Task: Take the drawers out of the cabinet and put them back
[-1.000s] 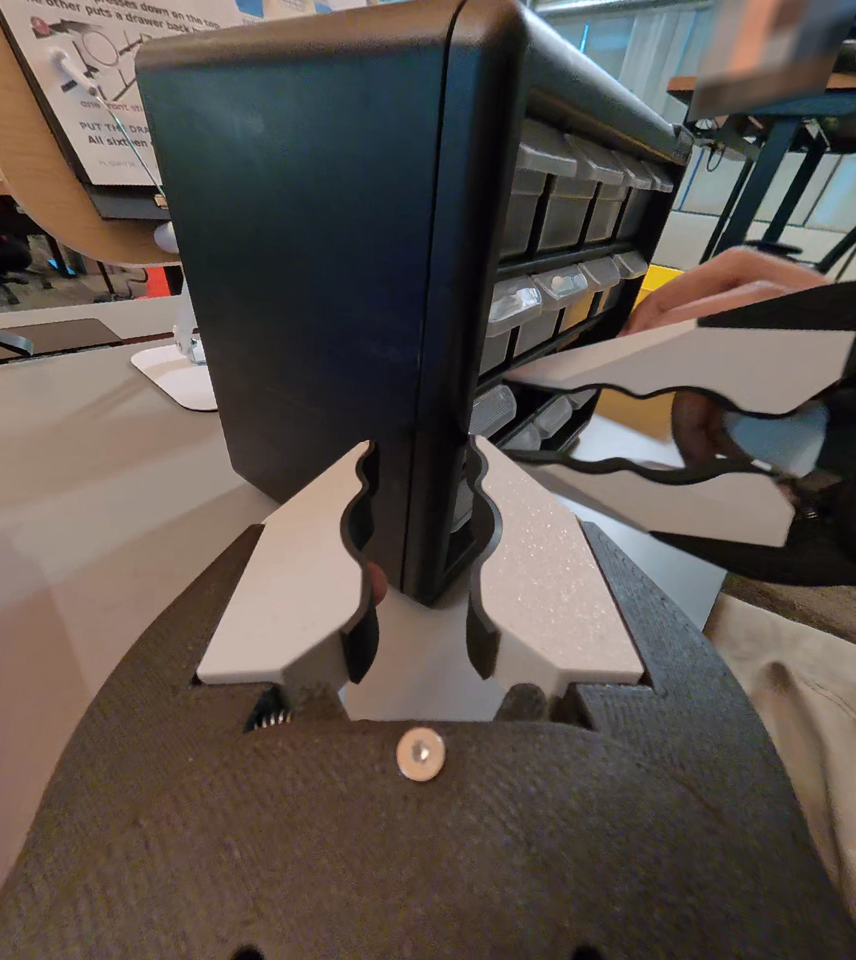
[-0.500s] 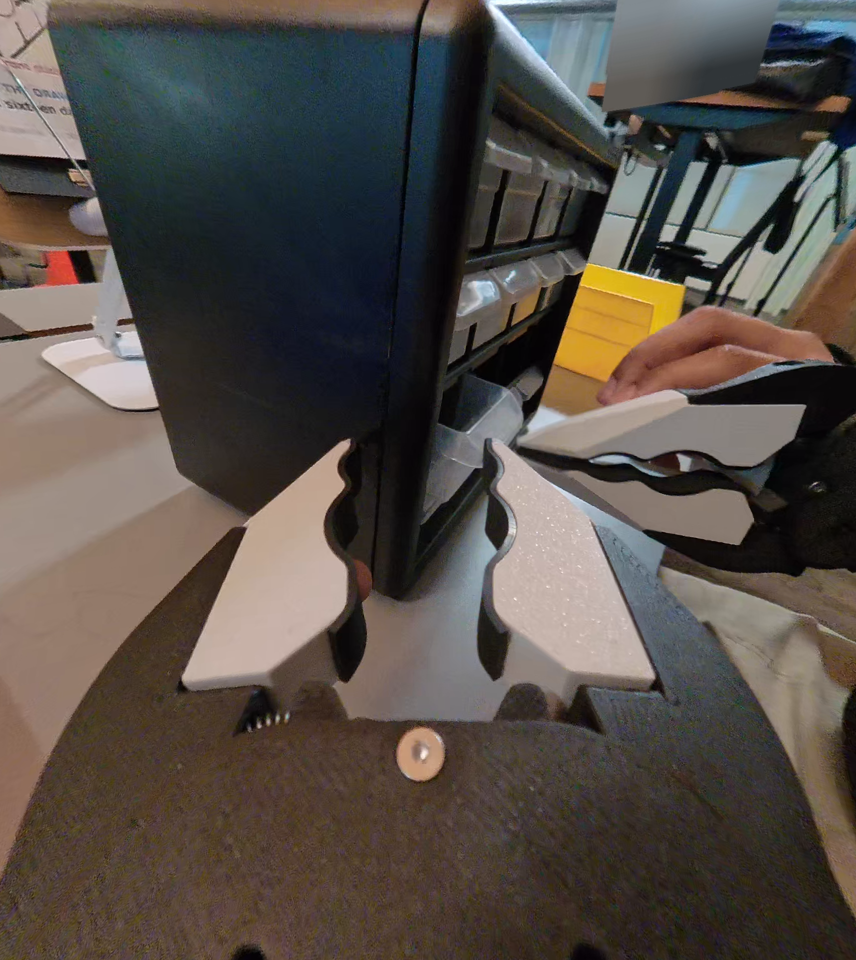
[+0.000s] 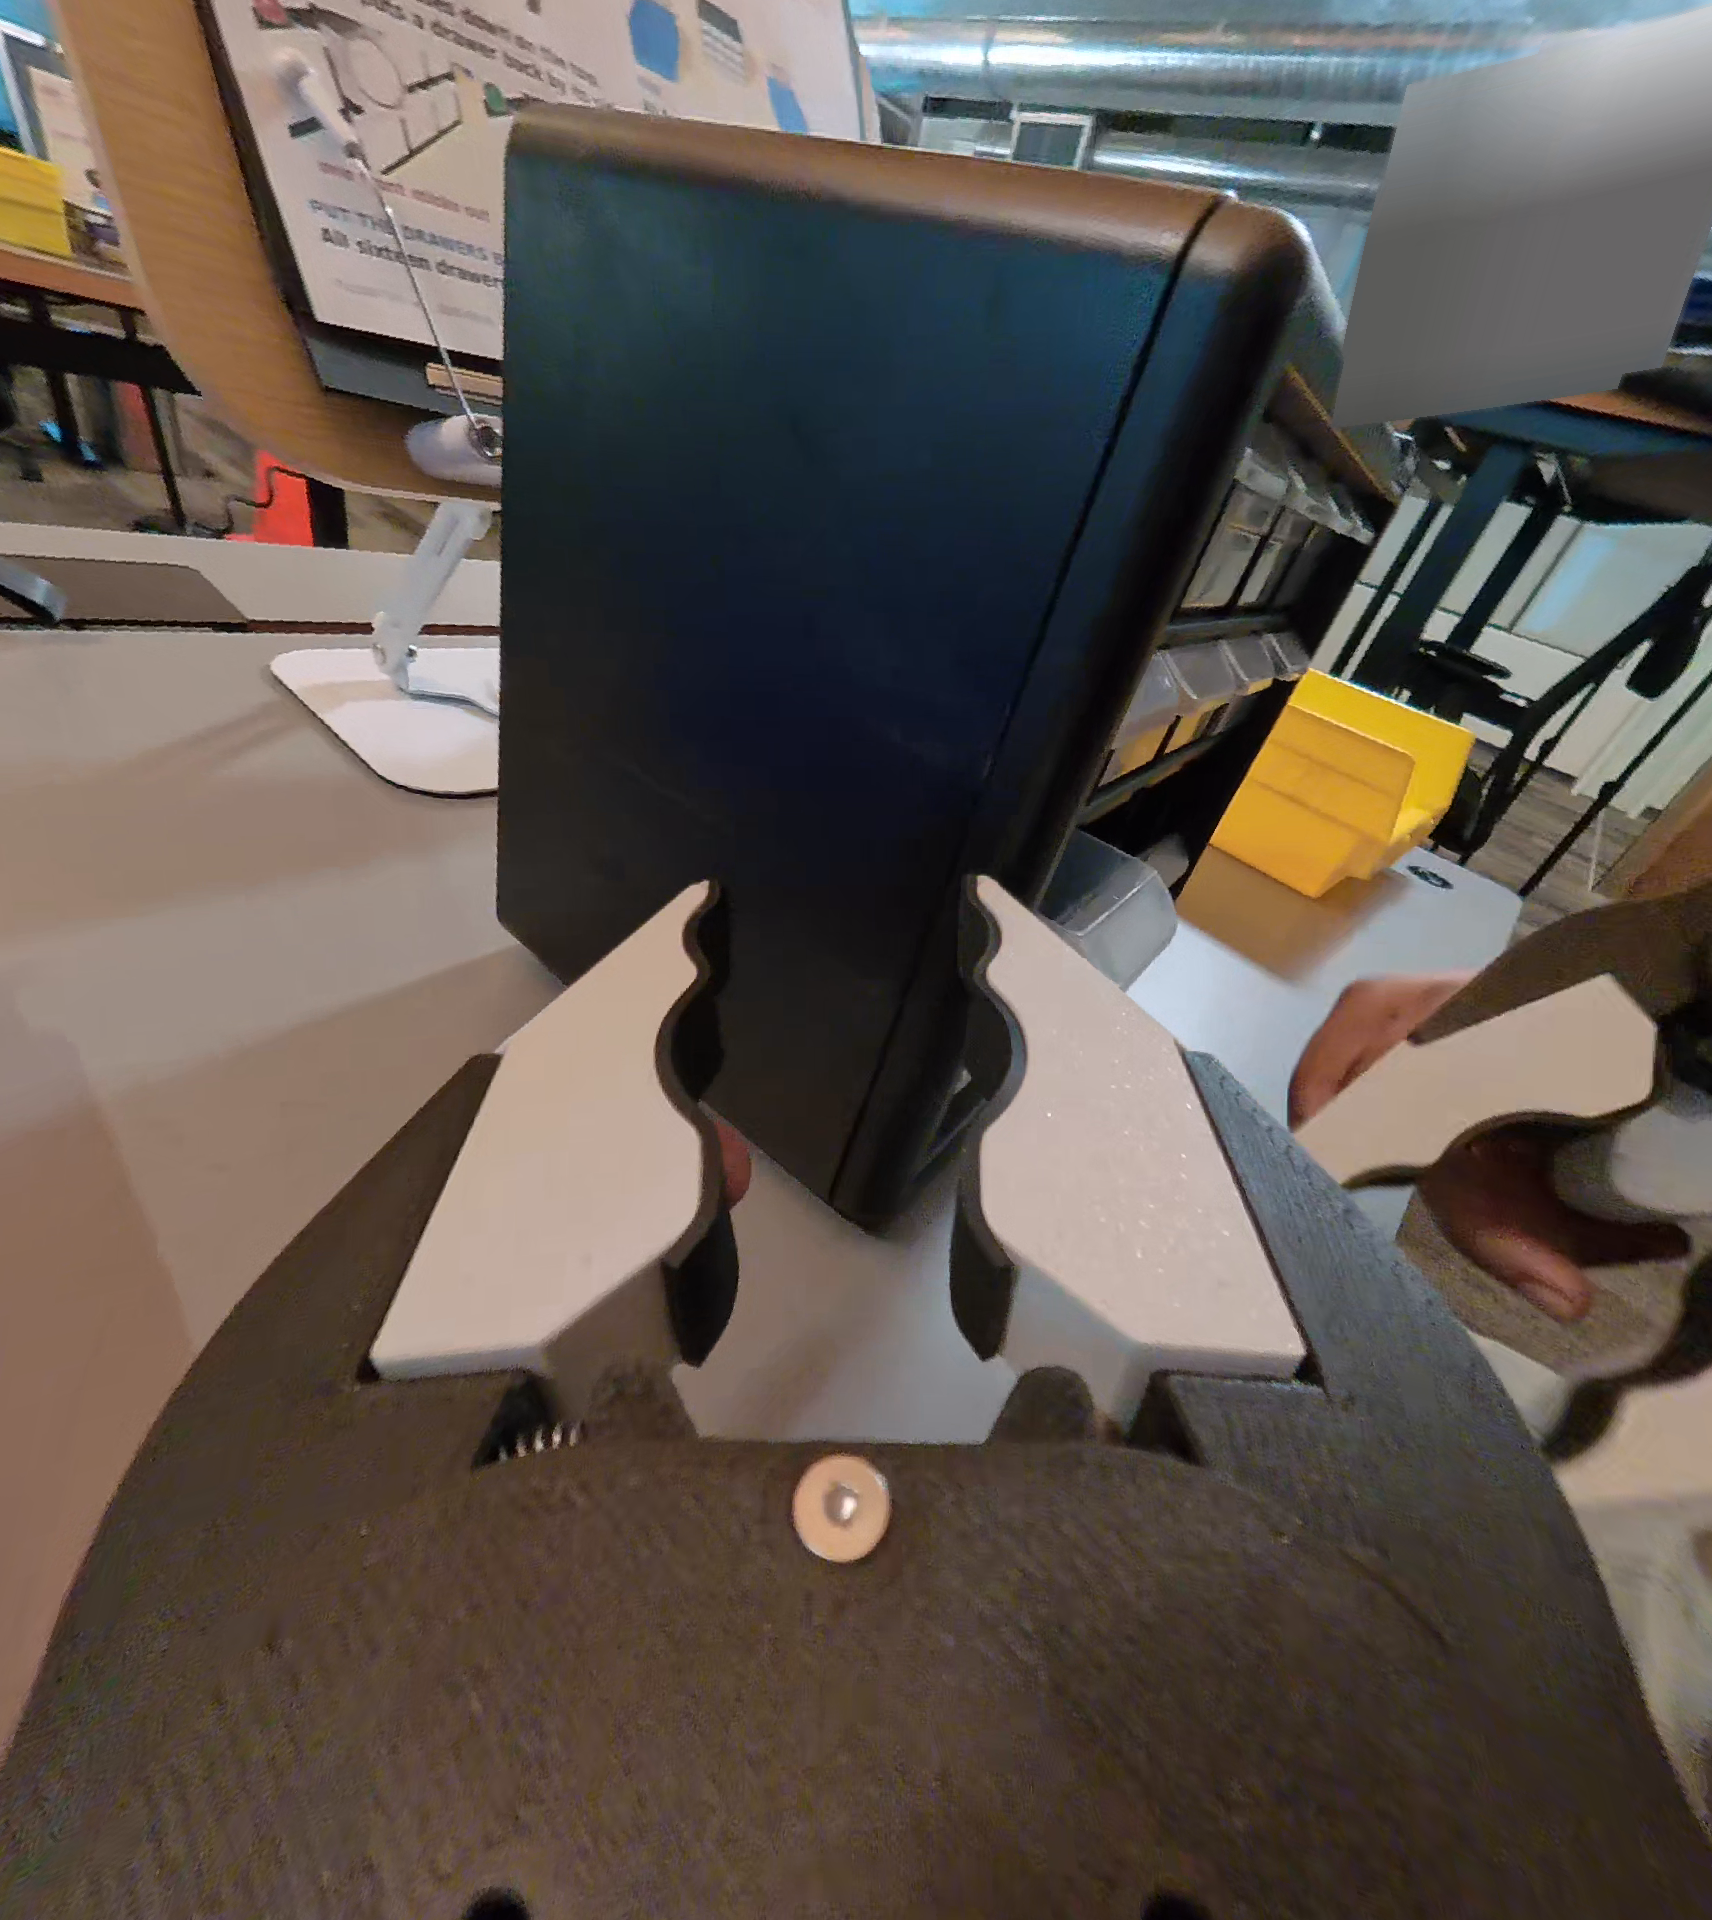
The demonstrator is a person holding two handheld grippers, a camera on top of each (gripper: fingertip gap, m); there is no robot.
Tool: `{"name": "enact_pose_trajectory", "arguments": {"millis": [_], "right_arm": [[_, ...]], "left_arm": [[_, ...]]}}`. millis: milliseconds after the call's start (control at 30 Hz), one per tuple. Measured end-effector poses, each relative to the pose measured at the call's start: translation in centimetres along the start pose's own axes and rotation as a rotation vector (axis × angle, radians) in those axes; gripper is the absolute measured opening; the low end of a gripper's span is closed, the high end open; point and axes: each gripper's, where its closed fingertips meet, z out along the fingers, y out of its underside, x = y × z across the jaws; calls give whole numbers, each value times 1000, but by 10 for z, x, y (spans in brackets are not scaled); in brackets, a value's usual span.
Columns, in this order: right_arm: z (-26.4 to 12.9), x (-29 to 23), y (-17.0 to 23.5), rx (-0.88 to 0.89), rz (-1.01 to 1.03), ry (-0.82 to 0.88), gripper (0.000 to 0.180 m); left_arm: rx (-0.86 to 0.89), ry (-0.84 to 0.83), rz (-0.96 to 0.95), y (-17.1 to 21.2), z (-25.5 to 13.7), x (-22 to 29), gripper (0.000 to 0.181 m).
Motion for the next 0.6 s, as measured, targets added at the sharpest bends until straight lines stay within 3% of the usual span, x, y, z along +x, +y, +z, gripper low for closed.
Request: {"name": "enact_pose_trajectory", "arguments": {"millis": [133,267,400,600], "right_arm": [[-8,-22,-15,56,296,-272,64],[-27,-11,-47,250,596,-452,60],[-30,19,-47,338,670,-361,58],[-22,21,-37,252,434,-172,61]], "left_arm": [[4,-32,5,0,1,-3,40],[0,-85,5,2,2,-13,39],[13,-100,-14,0,1,-16,39],[7,-127,-27,3,3,-22,39]]}}
